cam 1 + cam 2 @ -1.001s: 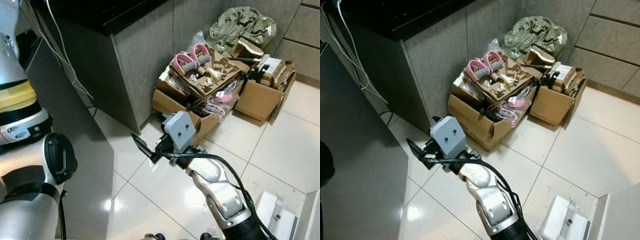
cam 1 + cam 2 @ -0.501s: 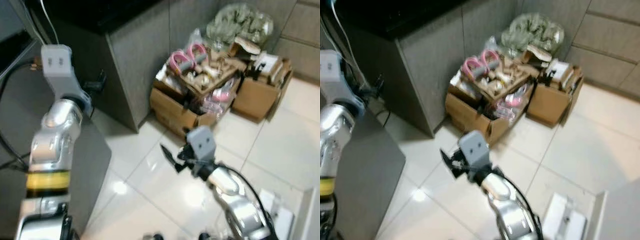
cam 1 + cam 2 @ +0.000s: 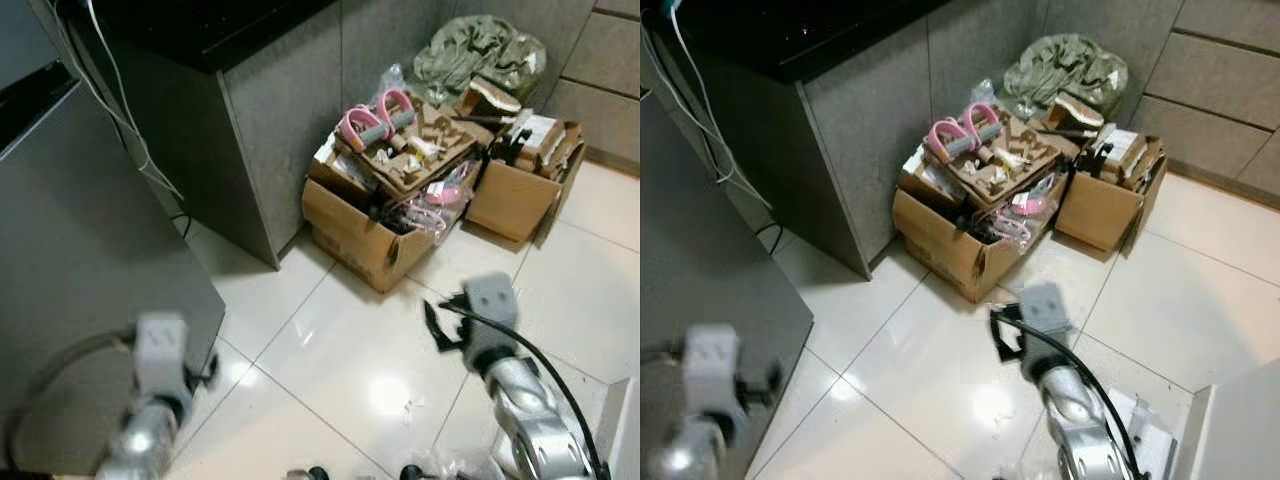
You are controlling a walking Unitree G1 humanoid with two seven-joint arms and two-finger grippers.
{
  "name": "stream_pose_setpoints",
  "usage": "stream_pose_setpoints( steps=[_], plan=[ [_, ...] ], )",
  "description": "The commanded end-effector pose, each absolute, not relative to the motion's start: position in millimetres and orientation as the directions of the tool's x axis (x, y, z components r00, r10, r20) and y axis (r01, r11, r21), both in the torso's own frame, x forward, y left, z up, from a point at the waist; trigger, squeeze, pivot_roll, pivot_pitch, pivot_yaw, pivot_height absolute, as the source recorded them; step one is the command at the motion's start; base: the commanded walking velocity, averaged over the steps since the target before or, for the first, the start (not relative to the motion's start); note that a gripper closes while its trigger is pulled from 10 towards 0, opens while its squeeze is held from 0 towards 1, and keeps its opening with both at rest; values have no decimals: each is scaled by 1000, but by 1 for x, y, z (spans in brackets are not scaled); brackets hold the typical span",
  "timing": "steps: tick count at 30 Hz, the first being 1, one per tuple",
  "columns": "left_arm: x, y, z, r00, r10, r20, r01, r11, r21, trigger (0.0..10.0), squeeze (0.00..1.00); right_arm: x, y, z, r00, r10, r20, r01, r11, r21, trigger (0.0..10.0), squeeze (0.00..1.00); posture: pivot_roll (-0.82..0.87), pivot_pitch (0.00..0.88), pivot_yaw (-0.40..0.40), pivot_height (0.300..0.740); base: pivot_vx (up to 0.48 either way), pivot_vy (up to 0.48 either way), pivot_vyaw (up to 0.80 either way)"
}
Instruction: Restocking fridge
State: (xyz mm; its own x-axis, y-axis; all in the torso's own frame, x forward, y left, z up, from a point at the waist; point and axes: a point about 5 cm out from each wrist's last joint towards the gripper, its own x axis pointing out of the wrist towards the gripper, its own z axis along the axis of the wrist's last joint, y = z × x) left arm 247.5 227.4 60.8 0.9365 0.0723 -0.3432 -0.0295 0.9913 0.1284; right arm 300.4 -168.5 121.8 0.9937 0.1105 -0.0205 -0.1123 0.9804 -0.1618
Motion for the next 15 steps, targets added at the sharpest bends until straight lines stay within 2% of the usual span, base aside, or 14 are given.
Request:
stream_pose_setpoints(
  steps=[1, 11, 15],
  plan=[
    [246, 219, 67, 958, 51, -284, 2, 983, 183, 10000, 0, 297, -167, 118, 994, 105, -25, -107, 985, -132, 10000, 0, -81, 302, 59, 740, 0, 0, 0],
    [252, 206, 71, 969, 7, -246, 43, 979, 198, 10000, 0, 295, -166, 115, 997, 75, -17, -76, 983, -167, 10000, 0, -89, 287, 58, 740, 0, 0, 0],
    [253, 206, 71, 972, 8, -236, 40, 979, 198, 10000, 0, 294, -168, 114, 999, 51, -19, -54, 985, -167, 10000, 0, -90, 283, 60, 740, 0, 0, 650]
  ],
)
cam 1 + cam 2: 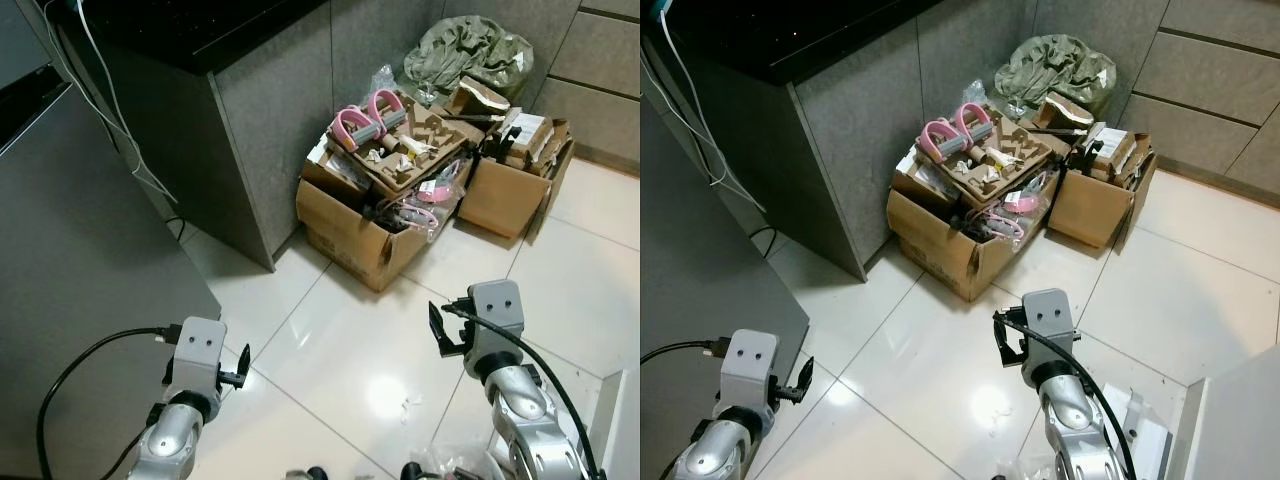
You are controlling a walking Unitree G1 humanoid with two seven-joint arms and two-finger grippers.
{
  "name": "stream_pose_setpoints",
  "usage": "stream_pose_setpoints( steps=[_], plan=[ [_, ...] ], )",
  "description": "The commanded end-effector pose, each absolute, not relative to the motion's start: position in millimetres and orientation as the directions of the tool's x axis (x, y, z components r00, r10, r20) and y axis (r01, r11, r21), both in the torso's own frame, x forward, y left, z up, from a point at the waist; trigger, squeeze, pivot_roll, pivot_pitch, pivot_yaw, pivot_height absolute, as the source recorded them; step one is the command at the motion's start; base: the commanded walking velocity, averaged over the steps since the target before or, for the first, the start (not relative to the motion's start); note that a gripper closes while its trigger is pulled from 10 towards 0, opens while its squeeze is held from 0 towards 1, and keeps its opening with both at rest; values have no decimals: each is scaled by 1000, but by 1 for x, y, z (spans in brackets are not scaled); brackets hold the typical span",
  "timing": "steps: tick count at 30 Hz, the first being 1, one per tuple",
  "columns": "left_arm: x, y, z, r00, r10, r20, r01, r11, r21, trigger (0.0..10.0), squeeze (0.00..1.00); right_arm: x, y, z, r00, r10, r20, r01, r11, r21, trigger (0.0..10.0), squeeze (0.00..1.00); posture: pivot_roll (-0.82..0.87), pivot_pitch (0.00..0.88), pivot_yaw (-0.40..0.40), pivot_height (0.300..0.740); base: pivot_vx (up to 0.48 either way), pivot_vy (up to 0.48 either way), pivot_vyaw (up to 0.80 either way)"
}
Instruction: Restocking fridge
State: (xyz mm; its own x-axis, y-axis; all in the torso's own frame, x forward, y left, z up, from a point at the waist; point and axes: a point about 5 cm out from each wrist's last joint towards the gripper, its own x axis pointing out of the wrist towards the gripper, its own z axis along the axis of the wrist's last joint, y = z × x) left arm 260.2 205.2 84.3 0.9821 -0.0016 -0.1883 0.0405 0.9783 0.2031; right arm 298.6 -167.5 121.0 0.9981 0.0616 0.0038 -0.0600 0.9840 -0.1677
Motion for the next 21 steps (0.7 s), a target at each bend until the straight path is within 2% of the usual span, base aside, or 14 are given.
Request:
stream_pose_setpoints(
  steps=[1, 21],
  plan=[
    [253, 206, 72, 973, 9, -233, 38, 979, 198, 10000, 0, 294, -169, 113, 999, 48, -22, -51, 984, -169, 10000, 0, -90, 284, 61, 740, 0, 0, 681],
    [258, 202, 76, 977, 5, -214, 36, 982, 186, 10000, 0, 293, -174, 112, 1000, 21, -24, -24, 984, -177, 10000, 0, -89, 287, 67, 740, 0, 0, 652]
  ],
)
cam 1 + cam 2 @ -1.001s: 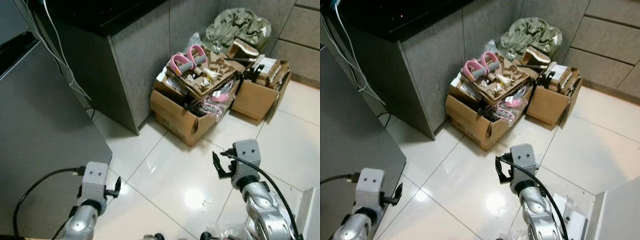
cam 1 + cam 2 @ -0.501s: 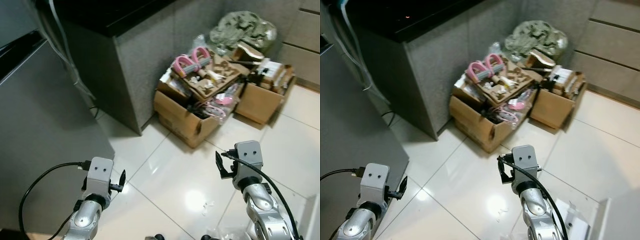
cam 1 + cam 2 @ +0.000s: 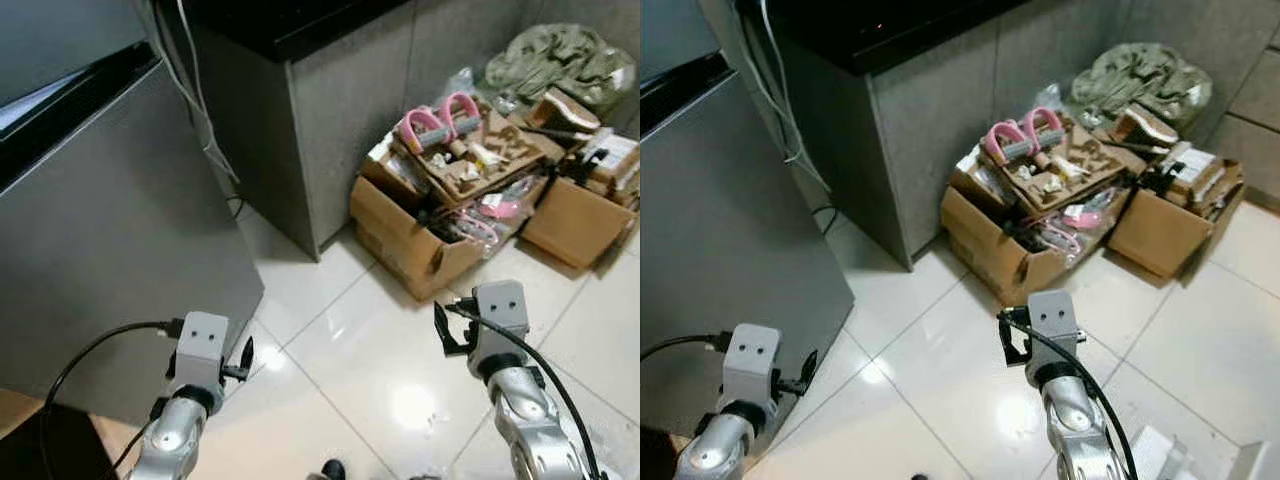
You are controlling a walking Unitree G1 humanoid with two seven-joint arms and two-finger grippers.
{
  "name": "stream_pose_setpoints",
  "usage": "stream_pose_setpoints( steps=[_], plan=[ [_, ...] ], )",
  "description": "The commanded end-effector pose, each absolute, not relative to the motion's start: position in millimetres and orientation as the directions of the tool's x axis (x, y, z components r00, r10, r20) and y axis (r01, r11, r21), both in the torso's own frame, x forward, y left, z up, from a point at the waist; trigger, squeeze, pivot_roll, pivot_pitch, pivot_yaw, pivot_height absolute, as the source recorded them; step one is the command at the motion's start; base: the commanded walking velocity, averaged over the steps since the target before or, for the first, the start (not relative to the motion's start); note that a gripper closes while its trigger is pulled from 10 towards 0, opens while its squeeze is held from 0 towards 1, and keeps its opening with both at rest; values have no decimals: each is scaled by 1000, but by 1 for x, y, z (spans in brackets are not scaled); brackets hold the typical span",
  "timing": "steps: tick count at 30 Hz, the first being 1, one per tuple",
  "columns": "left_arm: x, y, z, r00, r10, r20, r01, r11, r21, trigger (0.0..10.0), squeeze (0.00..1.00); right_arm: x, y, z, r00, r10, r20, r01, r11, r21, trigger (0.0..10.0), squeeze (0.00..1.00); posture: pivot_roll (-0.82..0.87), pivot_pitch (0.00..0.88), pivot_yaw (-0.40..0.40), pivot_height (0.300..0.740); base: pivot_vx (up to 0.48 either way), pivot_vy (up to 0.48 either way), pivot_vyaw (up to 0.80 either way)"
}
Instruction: Restocking fridge
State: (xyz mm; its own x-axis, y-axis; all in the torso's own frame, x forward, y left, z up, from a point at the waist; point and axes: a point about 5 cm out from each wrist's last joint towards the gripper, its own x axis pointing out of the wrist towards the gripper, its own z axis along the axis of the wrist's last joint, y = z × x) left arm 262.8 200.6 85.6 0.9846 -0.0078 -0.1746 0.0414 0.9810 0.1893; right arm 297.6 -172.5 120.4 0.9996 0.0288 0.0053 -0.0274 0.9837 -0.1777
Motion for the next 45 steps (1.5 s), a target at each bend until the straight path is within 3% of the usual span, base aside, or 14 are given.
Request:
stream_pose_setpoints(
  steps=[1, 45],
  plan=[
    [258, 202, 76, 977, 5, -214, 36, 982, 186, 10000, 0, 293, -174, 112, 1000, 21, -24, -24, 984, -177, 10000, 0, -89, 287, 67, 740, 0, 0, 706],
    [263, 202, 76, 974, 28, -223, 7, 988, 151, 10000, 0, 293, -180, 110, 999, -5, -33, -1, 985, -170, 10000, 0, -92, 290, 69, 740, 0, 0, 732]
  ],
)
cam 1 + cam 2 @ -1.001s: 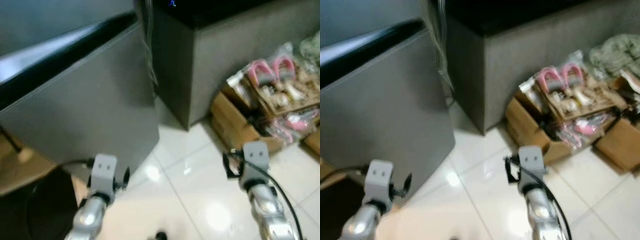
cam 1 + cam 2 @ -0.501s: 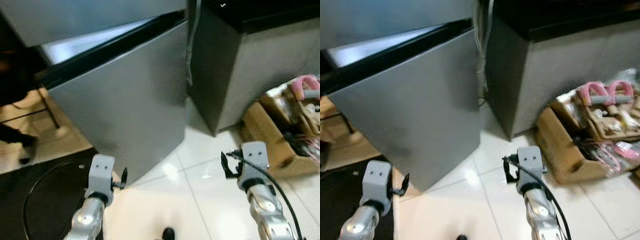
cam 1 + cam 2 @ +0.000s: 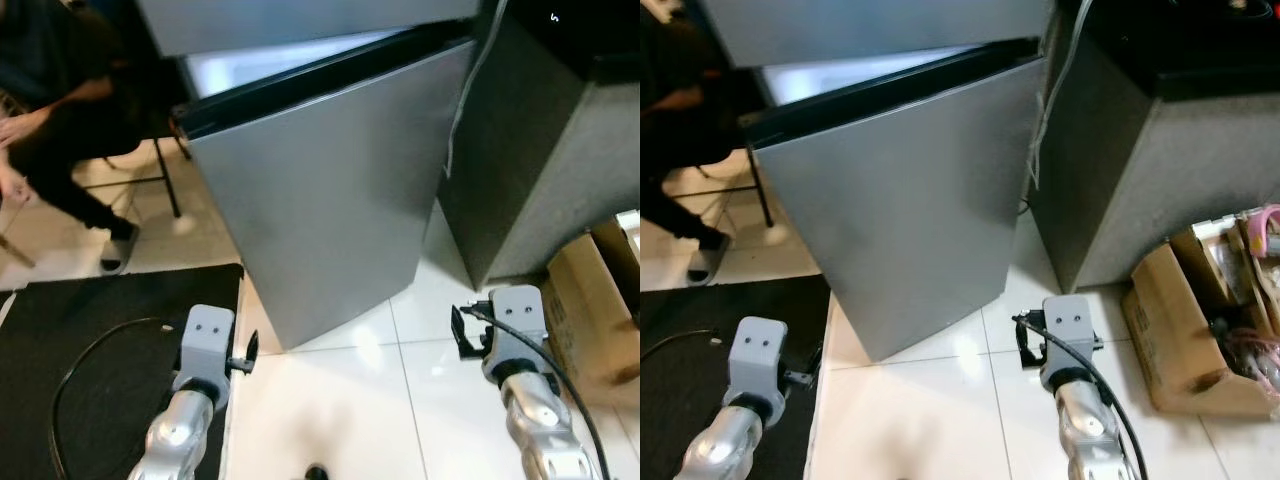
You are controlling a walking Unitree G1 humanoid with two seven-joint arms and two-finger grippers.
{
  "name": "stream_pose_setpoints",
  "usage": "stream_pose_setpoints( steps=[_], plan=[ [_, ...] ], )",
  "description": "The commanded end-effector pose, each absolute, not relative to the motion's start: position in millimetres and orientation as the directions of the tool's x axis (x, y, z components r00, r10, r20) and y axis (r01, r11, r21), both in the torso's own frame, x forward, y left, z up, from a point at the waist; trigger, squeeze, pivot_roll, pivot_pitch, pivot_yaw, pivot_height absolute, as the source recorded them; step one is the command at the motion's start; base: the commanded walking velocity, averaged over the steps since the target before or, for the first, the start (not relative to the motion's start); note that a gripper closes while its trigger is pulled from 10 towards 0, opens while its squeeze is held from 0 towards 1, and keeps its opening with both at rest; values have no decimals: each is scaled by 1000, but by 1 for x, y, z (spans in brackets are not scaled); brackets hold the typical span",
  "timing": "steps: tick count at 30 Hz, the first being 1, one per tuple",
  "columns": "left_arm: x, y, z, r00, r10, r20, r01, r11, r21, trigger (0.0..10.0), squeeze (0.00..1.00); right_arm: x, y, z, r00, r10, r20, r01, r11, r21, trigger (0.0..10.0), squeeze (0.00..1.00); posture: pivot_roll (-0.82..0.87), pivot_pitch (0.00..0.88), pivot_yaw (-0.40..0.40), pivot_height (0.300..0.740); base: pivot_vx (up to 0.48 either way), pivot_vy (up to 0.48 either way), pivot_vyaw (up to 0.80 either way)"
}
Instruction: Restocking fridge
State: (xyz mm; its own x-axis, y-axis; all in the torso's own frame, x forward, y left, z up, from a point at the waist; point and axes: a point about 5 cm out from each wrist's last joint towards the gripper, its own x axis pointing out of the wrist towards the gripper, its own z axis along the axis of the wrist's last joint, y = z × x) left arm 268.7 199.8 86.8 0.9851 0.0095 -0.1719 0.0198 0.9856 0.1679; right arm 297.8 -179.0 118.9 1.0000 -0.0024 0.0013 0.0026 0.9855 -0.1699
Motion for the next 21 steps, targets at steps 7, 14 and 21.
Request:
stream_pose_setpoints(
  steps=[7, 14, 21],
  plan=[
    [266, 205, 75, 970, 58, -235, -25, 990, 138, 10000, 0, 294, -180, 111, 1000, -5, -29, 0, 985, -170, 10000, 0, -92, 287, 68, 740, 0, 0, 728],
    [269, 207, 73, 963, 86, -254, -56, 991, 124, 10000, 0, 295, -179, 113, 1000, 0, -20, -4, 986, -164, 10000, 0, -97, 284, 68, 740, 0, 0, 91],
    [272, 206, 74, 965, 105, -242, -77, 989, 124, 10000, 0, 295, -179, 113, 1000, 9, -23, -12, 986, -166, 10000, 0, -99, 282, 68, 740, 124, 0, 0]
  ],
)
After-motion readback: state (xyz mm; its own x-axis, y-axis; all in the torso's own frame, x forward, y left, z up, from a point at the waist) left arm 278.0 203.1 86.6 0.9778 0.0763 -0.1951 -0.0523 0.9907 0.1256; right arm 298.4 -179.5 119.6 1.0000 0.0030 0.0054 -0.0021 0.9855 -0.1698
